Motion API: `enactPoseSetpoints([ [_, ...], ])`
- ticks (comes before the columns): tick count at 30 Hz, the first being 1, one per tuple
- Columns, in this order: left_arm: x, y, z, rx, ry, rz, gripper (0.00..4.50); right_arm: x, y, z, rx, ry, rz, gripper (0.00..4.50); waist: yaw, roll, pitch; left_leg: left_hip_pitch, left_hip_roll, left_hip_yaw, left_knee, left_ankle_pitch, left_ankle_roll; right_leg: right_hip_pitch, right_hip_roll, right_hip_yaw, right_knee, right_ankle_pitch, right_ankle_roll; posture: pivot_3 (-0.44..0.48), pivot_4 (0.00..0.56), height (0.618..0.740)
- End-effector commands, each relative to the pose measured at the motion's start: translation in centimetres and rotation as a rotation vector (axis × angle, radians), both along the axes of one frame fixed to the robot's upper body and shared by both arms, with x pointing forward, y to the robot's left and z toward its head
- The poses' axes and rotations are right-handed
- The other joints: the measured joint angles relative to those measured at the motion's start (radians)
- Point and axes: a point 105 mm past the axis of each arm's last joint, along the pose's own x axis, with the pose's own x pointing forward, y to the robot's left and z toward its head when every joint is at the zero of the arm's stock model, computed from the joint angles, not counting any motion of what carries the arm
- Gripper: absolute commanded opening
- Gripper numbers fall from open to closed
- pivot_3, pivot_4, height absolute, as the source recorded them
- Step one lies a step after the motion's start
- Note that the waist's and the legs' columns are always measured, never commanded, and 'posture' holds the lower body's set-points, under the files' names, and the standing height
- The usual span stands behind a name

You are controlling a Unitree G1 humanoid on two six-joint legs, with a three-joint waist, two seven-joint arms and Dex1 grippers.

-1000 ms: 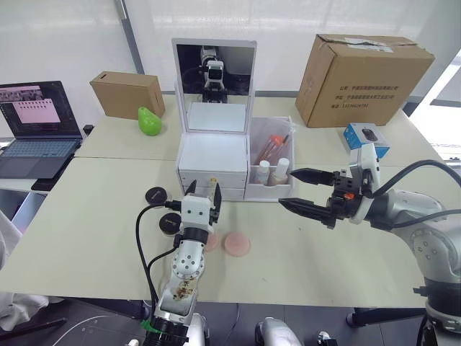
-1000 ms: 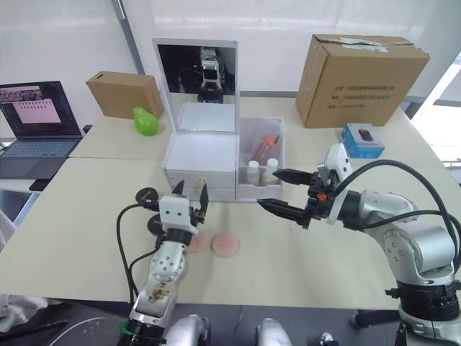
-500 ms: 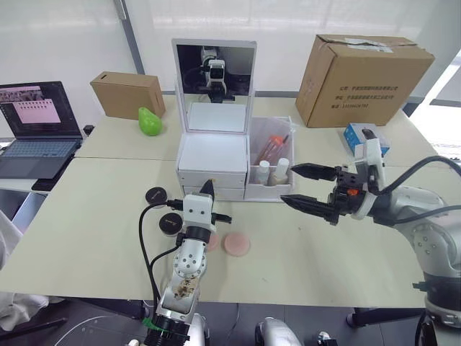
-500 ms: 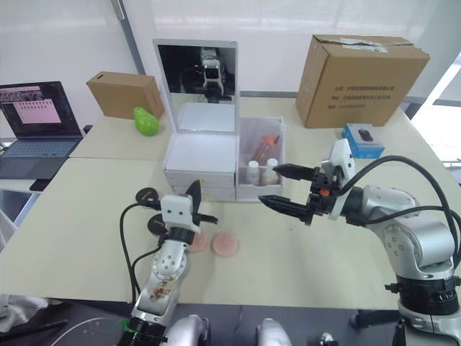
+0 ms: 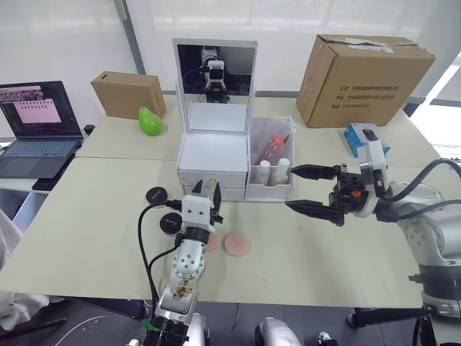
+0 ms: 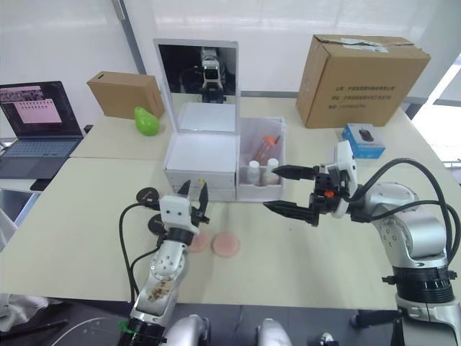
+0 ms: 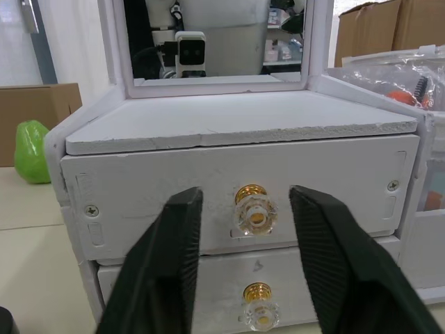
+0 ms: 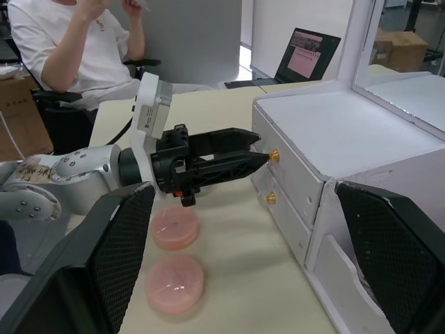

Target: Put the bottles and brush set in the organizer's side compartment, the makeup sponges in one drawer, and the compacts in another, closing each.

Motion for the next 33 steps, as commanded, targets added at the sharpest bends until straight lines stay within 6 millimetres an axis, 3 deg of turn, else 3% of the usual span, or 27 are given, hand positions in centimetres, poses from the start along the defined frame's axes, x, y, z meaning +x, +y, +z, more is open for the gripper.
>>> enactPoseSetpoints([
  [1,0.4,-0.8,1.0,-0.019,-0.028,-0.001,3.31,0.3,0.3,1.0,0.010,-0.076,0.021,4.50,-0.001,0.000,0.000,0.000,0.000,0.000,0.000,0.000,0.000,0.000,0.000,0.000,0.000,0.000,0.000,0.000,0.150,0.740],
  [3,0.7,-1.0,0.8,-0.016,-0.019,-0.002,3.88,0.4,0.5,1.3,0.019,-0.087,0.025,4.50,-0.001,0.000,0.000,0.000,0.000,0.000,0.000,0.000,0.000,0.000,0.000,0.000,0.000,0.000,0.000,0.000,0.150,0.740],
  [8,0.8,-1.4,0.6,-0.022,-0.005,-0.012,3.88,0.4,0.6,1.4,0.019,-0.087,0.025,4.50,0.003,0.000,0.000,0.000,0.000,0.000,0.000,0.000,0.000,0.000,0.000,0.000,0.001,0.000,0.000,0.000,0.150,0.740],
  [12,0.8,-1.3,0.6,-0.028,-0.005,-0.014,3.00,0.5,0.6,1.3,0.017,-0.083,0.021,4.50,0.003,0.000,0.000,0.000,0.000,0.000,0.000,0.000,0.000,0.000,0.000,0.000,0.001,0.000,0.000,0.000,0.150,0.740],
  [20,0.7,-1.5,0.3,-0.025,0.008,-0.026,0.55,0.6,0.7,1.5,0.019,-0.083,0.019,4.50,0.001,0.000,0.000,0.000,0.000,0.000,0.000,0.000,0.000,0.000,0.000,0.000,0.001,0.000,0.000,0.000,0.150,0.740],
  [28,0.2,-1.8,-0.3,-0.032,0.028,-0.070,0.55,0.6,0.7,1.6,0.018,-0.082,0.014,4.50,0.001,0.000,0.000,0.000,0.000,0.000,0.000,0.000,0.000,0.000,0.000,0.000,0.001,0.000,0.000,0.000,0.150,0.740],
  [33,-2.5,-1.2,-0.4,0.007,-0.013,-0.154,0.55,0.2,0.6,1.8,0.020,-0.081,0.014,4.50,0.000,0.002,-0.001,0.000,0.000,0.000,0.000,0.000,0.000,0.000,-0.001,0.000,0.000,0.000,0.000,0.000,0.150,0.740],
])
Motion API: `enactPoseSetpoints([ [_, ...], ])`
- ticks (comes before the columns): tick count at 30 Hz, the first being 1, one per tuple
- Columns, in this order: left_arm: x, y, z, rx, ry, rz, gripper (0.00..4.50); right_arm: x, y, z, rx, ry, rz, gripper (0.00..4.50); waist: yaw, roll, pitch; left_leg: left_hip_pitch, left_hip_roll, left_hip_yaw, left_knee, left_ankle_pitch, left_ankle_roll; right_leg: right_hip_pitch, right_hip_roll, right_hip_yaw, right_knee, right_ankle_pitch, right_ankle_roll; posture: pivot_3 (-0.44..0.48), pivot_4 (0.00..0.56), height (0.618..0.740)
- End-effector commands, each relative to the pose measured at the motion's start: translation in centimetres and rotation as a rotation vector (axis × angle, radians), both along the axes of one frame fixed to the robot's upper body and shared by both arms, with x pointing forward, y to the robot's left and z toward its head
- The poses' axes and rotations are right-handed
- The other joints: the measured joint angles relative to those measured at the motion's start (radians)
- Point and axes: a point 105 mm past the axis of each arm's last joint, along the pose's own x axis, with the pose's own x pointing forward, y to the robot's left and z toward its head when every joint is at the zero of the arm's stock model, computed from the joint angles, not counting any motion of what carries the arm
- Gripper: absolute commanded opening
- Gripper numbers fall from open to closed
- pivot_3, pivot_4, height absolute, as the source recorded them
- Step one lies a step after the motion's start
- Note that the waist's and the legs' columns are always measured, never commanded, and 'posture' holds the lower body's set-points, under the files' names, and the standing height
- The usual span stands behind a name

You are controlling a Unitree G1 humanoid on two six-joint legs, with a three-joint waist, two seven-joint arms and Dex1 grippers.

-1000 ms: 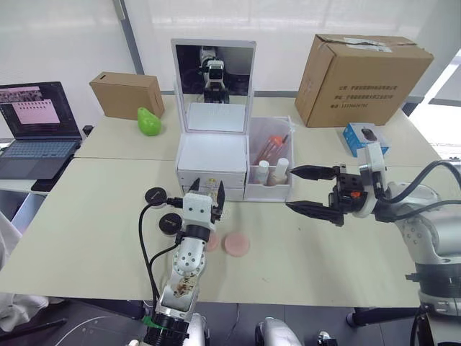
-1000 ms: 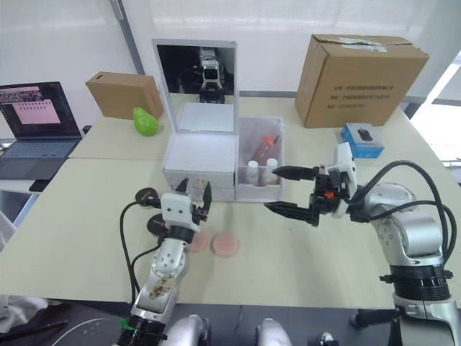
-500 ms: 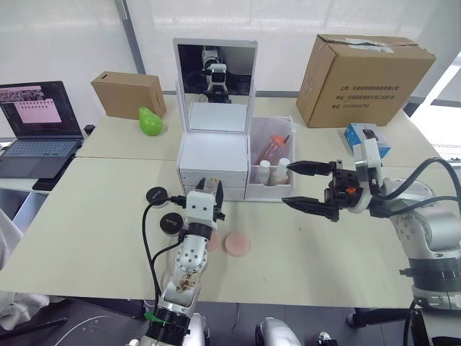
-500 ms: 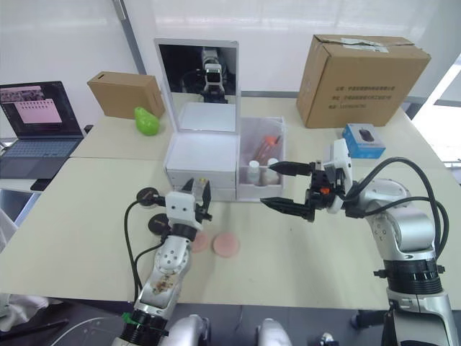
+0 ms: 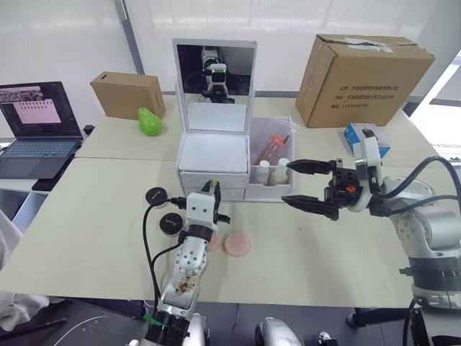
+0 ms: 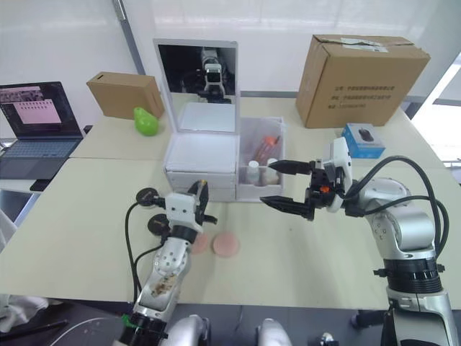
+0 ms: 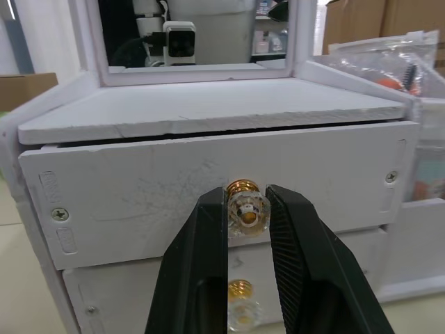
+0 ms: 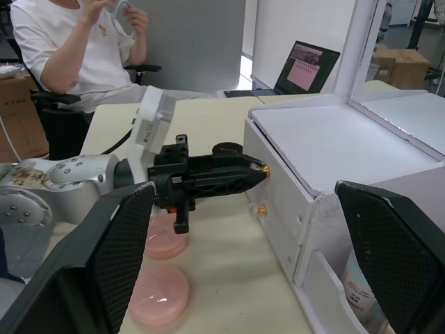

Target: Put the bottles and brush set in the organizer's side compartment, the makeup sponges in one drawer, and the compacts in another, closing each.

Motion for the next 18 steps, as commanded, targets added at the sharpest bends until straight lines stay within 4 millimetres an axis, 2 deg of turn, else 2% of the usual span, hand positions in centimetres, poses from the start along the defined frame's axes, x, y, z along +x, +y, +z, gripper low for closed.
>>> enactPoseSetpoints([
  [1,-2.2,-0.1,0.8,0.010,-0.056,-0.082,0.55,-0.6,-0.1,1.5,0.017,-0.052,0.002,4.50,0.000,0.000,0.000,0.000,0.000,0.000,0.000,0.000,0.000,0.000,0.000,0.000,0.000,0.000,0.000,0.000,0.150,0.740],
  [4,-3.7,0.7,1.0,0.011,-0.064,-0.090,0.55,-0.6,-0.3,2.2,0.050,-0.062,-0.009,4.50,0.000,0.001,0.000,0.000,0.000,0.000,0.000,0.000,0.000,0.000,0.000,0.000,0.000,0.000,0.000,0.000,0.150,0.740],
  [10,-6.1,0.7,-0.1,0.002,-0.001,-0.124,0.55,-0.7,-0.6,3.2,0.076,-0.072,-0.028,4.50,0.001,0.001,0.000,0.000,0.000,0.001,0.000,0.000,0.000,0.000,-0.002,-0.001,0.000,0.000,0.000,0.000,0.150,0.740],
  [18,-6.4,1.1,-0.1,-0.009,0.020,-0.104,0.55,-0.5,-0.7,3.1,0.077,-0.070,-0.036,4.50,0.001,0.001,0.000,0.000,0.000,0.001,0.000,0.000,0.000,0.000,-0.001,-0.001,-0.001,0.000,-0.001,0.000,0.150,0.740],
])
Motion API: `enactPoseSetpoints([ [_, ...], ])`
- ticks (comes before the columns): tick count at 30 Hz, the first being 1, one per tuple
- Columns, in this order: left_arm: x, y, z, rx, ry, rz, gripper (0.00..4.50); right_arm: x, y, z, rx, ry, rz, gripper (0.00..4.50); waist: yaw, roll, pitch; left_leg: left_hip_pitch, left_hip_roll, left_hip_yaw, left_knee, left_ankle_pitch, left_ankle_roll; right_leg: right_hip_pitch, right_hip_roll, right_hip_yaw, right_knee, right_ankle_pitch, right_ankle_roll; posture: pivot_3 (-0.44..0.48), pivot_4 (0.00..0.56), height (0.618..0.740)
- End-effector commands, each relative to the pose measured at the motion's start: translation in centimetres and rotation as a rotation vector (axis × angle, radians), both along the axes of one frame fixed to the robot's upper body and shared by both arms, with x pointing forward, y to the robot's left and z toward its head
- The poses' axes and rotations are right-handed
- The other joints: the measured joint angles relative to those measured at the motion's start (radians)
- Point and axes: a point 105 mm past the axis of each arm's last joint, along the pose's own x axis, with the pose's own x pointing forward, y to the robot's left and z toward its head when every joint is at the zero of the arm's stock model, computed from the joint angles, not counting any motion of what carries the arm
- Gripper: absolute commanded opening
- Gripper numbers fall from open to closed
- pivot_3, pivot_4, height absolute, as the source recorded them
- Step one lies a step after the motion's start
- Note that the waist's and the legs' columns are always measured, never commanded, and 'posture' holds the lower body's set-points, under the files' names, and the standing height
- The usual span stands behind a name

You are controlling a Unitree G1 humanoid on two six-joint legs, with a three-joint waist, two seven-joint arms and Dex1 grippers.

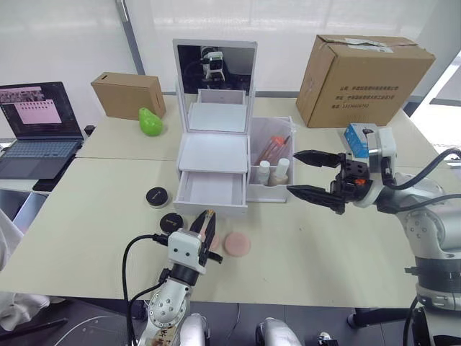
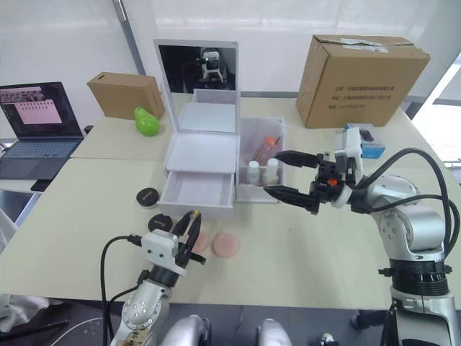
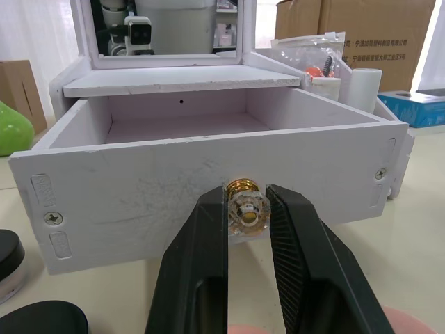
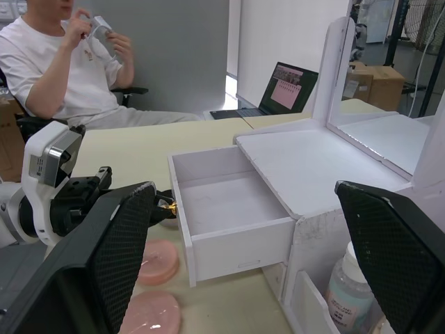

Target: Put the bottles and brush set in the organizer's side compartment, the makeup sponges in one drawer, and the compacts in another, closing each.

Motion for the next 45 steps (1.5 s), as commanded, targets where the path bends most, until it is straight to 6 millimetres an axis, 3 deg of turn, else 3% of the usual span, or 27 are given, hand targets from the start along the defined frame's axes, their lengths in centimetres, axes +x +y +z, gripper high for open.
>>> enactPoseSetpoints([
  [1,-0.2,-0.4,0.8,-0.015,-0.015,-0.018,0.55,-0.3,-0.1,1.5,0.008,-0.058,0.005,4.50,0.000,0.000,0.000,0.000,0.000,0.000,0.000,0.000,0.000,0.000,0.000,0.000,0.000,0.000,0.000,0.000,0.150,0.740],
  [2,-0.2,-0.3,0.8,-0.015,-0.015,-0.015,0.55,-0.3,-0.1,1.5,0.008,-0.058,0.006,4.50,0.000,0.000,0.000,0.000,0.000,0.000,0.000,0.000,0.000,0.000,0.000,0.000,0.000,0.000,0.000,0.000,0.150,0.740],
  [8,-0.7,1.2,1.9,-0.030,-0.030,-0.004,2.44,-0.5,-0.4,1.5,0.013,-0.054,-0.006,4.50,-0.003,0.000,0.000,0.000,0.000,0.000,0.000,0.000,0.000,0.000,0.000,0.000,0.000,0.000,0.000,0.000,0.150,0.740],
  [13,-2.4,4.8,3.3,-0.059,0.039,-0.106,4.01,-1.4,-2.8,1.0,0.000,-0.021,-0.090,4.50,-0.001,0.000,0.000,0.000,0.001,0.000,-0.001,0.000,0.000,-0.001,0.001,-0.001,0.000,-0.001,-0.001,0.000,0.150,0.740],
  [15,-2.8,7.6,3.2,-0.003,0.114,-0.157,4.46,-2.0,-4.4,0.2,-0.029,0.013,-0.146,4.50,-0.002,0.000,0.000,0.000,0.002,0.000,-0.001,0.000,0.000,-0.001,0.001,-0.001,0.000,-0.001,-0.002,0.000,0.150,0.740],
  [20,-3.5,17.4,2.9,0.117,0.355,-0.213,4.46,-3.7,-8.9,-2.6,-0.122,0.104,-0.304,4.50,-0.003,0.001,0.001,0.002,0.003,0.001,-0.001,0.000,0.000,-0.001,0.001,-0.004,0.001,-0.006,-0.009,0.000,0.150,0.740],
  [25,-2.7,27.8,3.7,0.295,0.467,-0.054,4.46,-5.2,-14.0,-4.7,-0.189,0.159,-0.485,4.50,-0.002,0.002,0.002,0.007,0.002,0.004,-0.003,0.000,0.000,-0.002,-0.002,-0.004,0.001,-0.014,-0.005,0.000,0.150,0.740],
  [30,-1.2,32.8,6.0,0.383,0.460,0.023,4.46,-7.0,-18.7,-6.5,-0.215,0.219,-0.623,4.50,0.000,-0.001,0.003,0.007,0.003,0.006,-0.004,-0.005,-0.008,-0.004,-0.006,-0.005,-0.002,-0.014,-0.006,0.000,0.150,0.740],
  [33,-0.8,34.3,6.7,0.383,0.461,0.048,4.46,-7.8,-20.7,-7.2,-0.218,0.245,-0.677,4.50,-0.004,-0.002,0.003,0.007,0.004,0.007,-0.005,-0.005,-0.008,-0.003,-0.007,-0.004,-0.002,-0.012,-0.010,0.000,0.150,0.740],
  [36,-0.6,34.8,6.7,0.395,0.467,0.048,4.46,-7.9,-21.4,-7.4,-0.215,0.247,-0.699,4.50,-0.009,-0.002,0.003,0.008,0.003,0.010,-0.011,-0.005,-0.008,-0.002,-0.009,-0.004,-0.001,-0.010,-0.012,0.000,0.150,0.740],
  [39,-0.3,33.7,6.1,0.373,0.451,-0.015,4.46,-7.3,-20.0,-7.2,-0.182,0.224,-0.665,4.50,-0.019,-0.001,0.003,0.009,0.004,0.012,-0.014,0.000,-0.001,-0.002,-0.008,-0.003,0.000,-0.006,-0.005,0.000,0.150,0.740],
  [45,-1.4,30.0,3.9,0.313,0.422,-0.110,4.46,-5.5,-15.7,-6.2,-0.143,0.166,-0.564,4.50,-0.035,-0.001,0.002,0.013,0.013,0.013,-0.017,0.000,-0.001,-0.002,-0.003,-0.001,0.002,-0.006,-0.007,0.000,0.150,0.740],
])
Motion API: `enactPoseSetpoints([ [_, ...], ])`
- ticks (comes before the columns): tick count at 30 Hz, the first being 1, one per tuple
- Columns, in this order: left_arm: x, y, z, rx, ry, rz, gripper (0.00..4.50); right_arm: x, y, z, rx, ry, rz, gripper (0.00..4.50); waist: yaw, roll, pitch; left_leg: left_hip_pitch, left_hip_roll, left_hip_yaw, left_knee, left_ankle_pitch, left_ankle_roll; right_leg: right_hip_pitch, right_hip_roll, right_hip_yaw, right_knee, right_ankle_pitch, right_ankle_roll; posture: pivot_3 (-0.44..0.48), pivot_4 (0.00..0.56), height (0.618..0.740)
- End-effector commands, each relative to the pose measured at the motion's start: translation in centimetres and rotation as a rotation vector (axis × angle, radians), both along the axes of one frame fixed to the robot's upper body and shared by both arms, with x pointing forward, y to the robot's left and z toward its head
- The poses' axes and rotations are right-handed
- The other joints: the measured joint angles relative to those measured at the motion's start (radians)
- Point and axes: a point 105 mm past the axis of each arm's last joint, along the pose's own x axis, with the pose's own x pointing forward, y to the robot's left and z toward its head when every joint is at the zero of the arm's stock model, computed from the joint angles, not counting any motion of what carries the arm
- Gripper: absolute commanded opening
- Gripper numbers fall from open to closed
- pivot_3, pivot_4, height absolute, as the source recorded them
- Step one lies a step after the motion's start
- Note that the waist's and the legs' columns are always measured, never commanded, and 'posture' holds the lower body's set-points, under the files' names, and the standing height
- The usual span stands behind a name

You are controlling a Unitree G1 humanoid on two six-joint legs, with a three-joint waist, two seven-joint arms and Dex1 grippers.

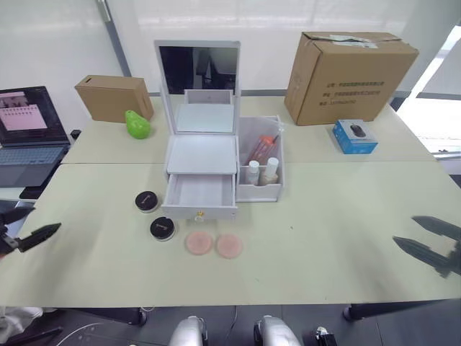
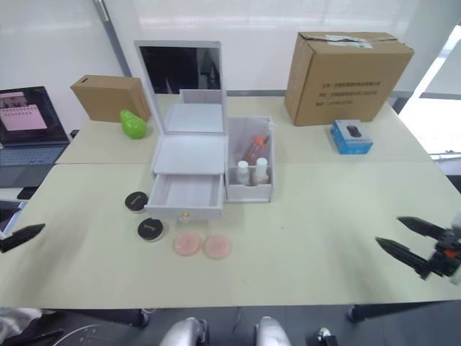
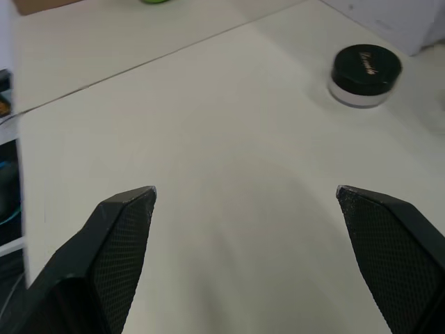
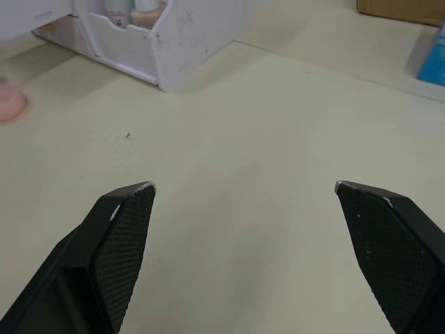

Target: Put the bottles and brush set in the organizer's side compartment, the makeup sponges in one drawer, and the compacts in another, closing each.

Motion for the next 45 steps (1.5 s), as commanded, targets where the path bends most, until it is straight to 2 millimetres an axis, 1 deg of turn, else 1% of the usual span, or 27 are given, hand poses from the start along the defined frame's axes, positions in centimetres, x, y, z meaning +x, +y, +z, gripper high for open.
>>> enactPoseSetpoints([
  [1,-0.7,-2.2,0.9,-0.036,-0.071,-0.030,4.46,1.0,2.7,2.1,0.013,-0.077,0.071,4.50,-0.005,-0.001,0.000,0.000,0.001,0.000,0.000,0.000,0.000,0.000,0.001,0.000,0.000,0.000,0.000,0.000,0.150,0.740],
  [3,-1.4,-3.9,0.6,-0.066,-0.076,-0.047,4.46,1.4,4.1,2.8,0.023,-0.096,0.105,4.50,-0.001,-0.001,0.001,0.000,0.002,0.001,0.000,0.000,0.000,0.000,0.000,0.000,0.000,0.000,-0.001,0.000,0.150,0.740],
  [4,-1.6,-5.3,0.4,-0.081,-0.081,-0.062,4.46,1.7,5.1,3.3,0.033,-0.112,0.131,4.50,0.000,-0.002,0.001,0.000,0.003,0.001,0.000,0.000,0.000,0.000,0.000,0.000,0.000,0.000,-0.001,0.000,0.150,0.740],
  [6,-2.5,-10.6,-0.2,-0.157,-0.090,-0.125,4.46,2.5,8.7,5.4,0.088,-0.176,0.232,4.50,0.001,-0.003,0.001,0.001,0.005,0.002,0.000,0.000,0.000,0.000,0.000,0.000,0.000,0.000,-0.001,0.000,0.150,0.740],
  [7,-3.1,-12.9,-0.5,-0.187,-0.089,-0.149,4.46,2.8,10.4,6.4,0.118,-0.204,0.280,4.50,0.003,-0.002,0.001,0.001,0.005,0.003,0.001,-0.002,-0.003,0.001,-0.001,0.001,-0.001,0.001,0.000,0.000,0.150,0.740],
  [8,-3.5,-14.7,-0.9,-0.206,-0.079,-0.176,4.46,3.0,11.8,7.0,0.142,-0.217,0.324,4.50,0.003,-0.002,0.001,0.001,0.004,0.004,0.001,-0.002,-0.003,0.001,-0.002,0.003,-0.001,0.001,0.001,0.000,0.150,0.740],
  [10,-3.8,-16.7,-1.3,-0.214,-0.064,-0.197,4.46,3.2,13.4,7.6,0.166,-0.222,0.375,4.50,0.012,-0.003,0.001,0.001,0.004,0.005,0.002,-0.002,-0.003,0.001,-0.001,0.004,-0.001,0.002,0.002,0.000,0.150,0.740],
  [11,-3.8,-17.3,-1.4,-0.214,-0.060,-0.201,4.46,3.3,14.0,7.8,0.171,-0.222,0.392,4.50,0.020,-0.003,0.001,0.000,0.003,0.006,0.002,-0.002,-0.003,0.001,0.000,0.001,-0.001,0.002,0.002,0.000,0.150,0.740],
  [13,-3.9,-20.0,-1.8,-0.203,-0.042,-0.275,4.46,3.4,16.1,8.2,0.172,-0.225,0.481,4.50,0.030,-0.004,0.001,0.000,0.004,0.009,0.003,-0.001,-0.002,0.000,0.001,-0.002,-0.002,0.001,0.000,0.000,0.150,0.740],
  [15,-3.8,-22.3,-1.8,-0.210,-0.036,-0.355,4.46,3.2,17.6,8.6,0.177,-0.229,0.563,4.50,0.031,-0.003,0.001,-0.001,0.003,0.010,0.003,-0.001,-0.002,0.001,0.001,-0.001,-0.001,-0.001,-0.004,0.000,0.150,0.740],
  [18,-3.3,-24.9,-1.7,-0.197,-0.030,-0.473,4.46,3.0,19.2,9.2,0.181,-0.233,0.657,4.50,0.031,-0.003,0.001,-0.003,0.003,0.011,0.006,0.000,0.000,0.000,0.001,0.000,-0.001,0.001,-0.002,0.000,0.150,0.740],
  [21,-2.5,-27.4,-2.7,-0.130,-0.001,-0.596,4.46,2.5,20.4,9.5,0.172,-0.231,0.731,4.50,0.030,-0.003,0.001,-0.004,0.003,0.011,0.006,0.000,0.000,0.000,0.002,-0.001,-0.001,0.002,-0.001,0.000,0.150,0.740],
  [23,-2.3,-28.6,-3.7,-0.087,0.023,-0.658,4.46,2.4,20.8,9.5,0.166,-0.232,0.762,4.50,0.029,-0.003,0.001,-0.004,0.003,0.010,0.006,0.000,0.000,0.000,0.003,0.000,-0.001,0.002,-0.001,0.000,0.150,0.740],
  [26,-1.8,-29.9,-4.5,-0.049,0.020,-0.710,4.46,2.1,21.2,9.3,0.161,-0.227,0.788,4.50,0.026,-0.003,0.001,-0.004,0.003,0.011,0.006,0.000,0.000,0.000,0.004,0.000,-0.001,0.002,0.000,0.000,0.150,0.740],
  [28,-0.9,-31.1,-4.7,-0.024,0.007,-0.736,4.46,1.7,21.5,9.3,0.167,-0.225,0.803,4.50,0.026,-0.002,0.001,-0.004,0.004,0.010,0.006,0.000,0.000,0.000,0.005,0.000,-0.001,0.002,0.000,0.000,0.150,0.740],
  [32,0.5,-32.3,-4.7,-0.001,-0.007,-0.727,4.46,1.4,21.5,9.3,0.172,-0.228,0.791,4.50,0.028,-0.003,0.001,-0.004,0.004,0.009,0.007,0.000,0.000,0.000,0.005,-0.001,-0.001,0.002,-0.001,0.000,0.150,0.740],
  [37,1.1,-32.8,-5.0,-0.010,0.017,-0.699,4.46,1.0,21.4,9.3,0.178,-0.228,0.772,4.50,0.027,-0.003,0.001,-0.005,0.004,0.009,0.007,0.000,0.000,0.000,0.005,0.000,-0.001,0.002,0.000,0.000,0.150,0.740],
  [39,1.2,-32.9,-5.7,0.019,0.032,-0.702,4.46,1.0,21.2,9.2,0.174,-0.227,0.757,4.50,0.026,-0.002,0.000,-0.005,0.004,0.008,0.007,0.000,0.000,0.000,0.006,0.000,0.000,0.002,0.000,0.000,0.150,0.740],
  [45,2.1,-33.5,-6.7,0.035,0.058,-0.683,4.46,1.0,21.0,9.1,0.176,-0.226,0.735,4.50,0.031,-0.003,0.000,-0.005,0.003,0.008,0.008,0.000,0.000,0.000,0.005,-0.001,0.000,0.002,0.000,0.000,0.150,0.740],
])
